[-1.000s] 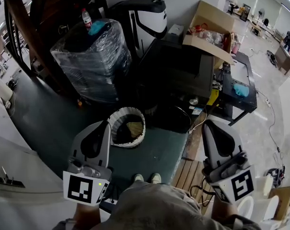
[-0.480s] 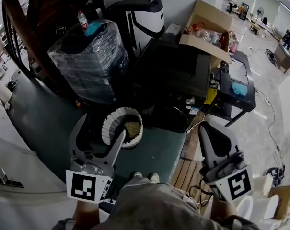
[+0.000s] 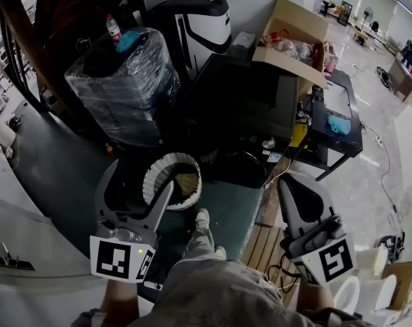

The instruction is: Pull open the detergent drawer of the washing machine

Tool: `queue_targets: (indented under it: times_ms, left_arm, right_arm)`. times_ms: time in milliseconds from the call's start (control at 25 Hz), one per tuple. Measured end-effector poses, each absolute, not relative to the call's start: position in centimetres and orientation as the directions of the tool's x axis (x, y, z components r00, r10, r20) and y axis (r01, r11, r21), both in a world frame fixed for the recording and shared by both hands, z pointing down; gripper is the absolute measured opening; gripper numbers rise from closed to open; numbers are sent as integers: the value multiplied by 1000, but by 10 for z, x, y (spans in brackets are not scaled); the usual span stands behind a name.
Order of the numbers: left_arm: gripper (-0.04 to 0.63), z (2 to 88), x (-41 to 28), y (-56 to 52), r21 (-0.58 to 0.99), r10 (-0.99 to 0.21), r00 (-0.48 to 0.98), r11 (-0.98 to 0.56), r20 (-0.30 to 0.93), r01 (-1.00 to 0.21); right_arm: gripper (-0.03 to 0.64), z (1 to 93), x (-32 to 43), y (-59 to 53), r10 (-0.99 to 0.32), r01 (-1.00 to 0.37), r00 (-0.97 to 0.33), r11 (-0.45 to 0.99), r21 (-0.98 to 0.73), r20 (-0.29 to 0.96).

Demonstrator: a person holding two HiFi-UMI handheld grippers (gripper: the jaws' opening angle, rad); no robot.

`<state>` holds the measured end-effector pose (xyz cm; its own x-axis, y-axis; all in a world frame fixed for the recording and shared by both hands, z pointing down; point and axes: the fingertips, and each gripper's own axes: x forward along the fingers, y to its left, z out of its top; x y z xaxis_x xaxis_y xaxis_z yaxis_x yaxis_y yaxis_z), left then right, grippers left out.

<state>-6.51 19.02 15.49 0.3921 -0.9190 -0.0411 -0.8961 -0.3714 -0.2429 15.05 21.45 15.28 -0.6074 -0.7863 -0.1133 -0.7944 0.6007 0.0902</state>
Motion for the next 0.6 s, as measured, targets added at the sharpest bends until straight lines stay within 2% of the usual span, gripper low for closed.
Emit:
queue_targets:
  times_ms: [160, 360, 600]
  left_arm:
    - [393, 160, -66, 174, -203, -910, 411, -393, -55, -897]
    - [393, 176, -78, 144, -158, -914, 404, -394, -41, -906]
    - [393, 200, -91, 92, -24, -905, 426, -426, -17, -905]
  right_arm:
    - [31, 168, 154, 200, -813, -813, -579, 571, 117, -54]
    - [31, 172, 139, 178, -802, -802, -595, 587, 113, -51]
    - [31, 185, 126, 129, -809, -804, -587, 583, 116, -5]
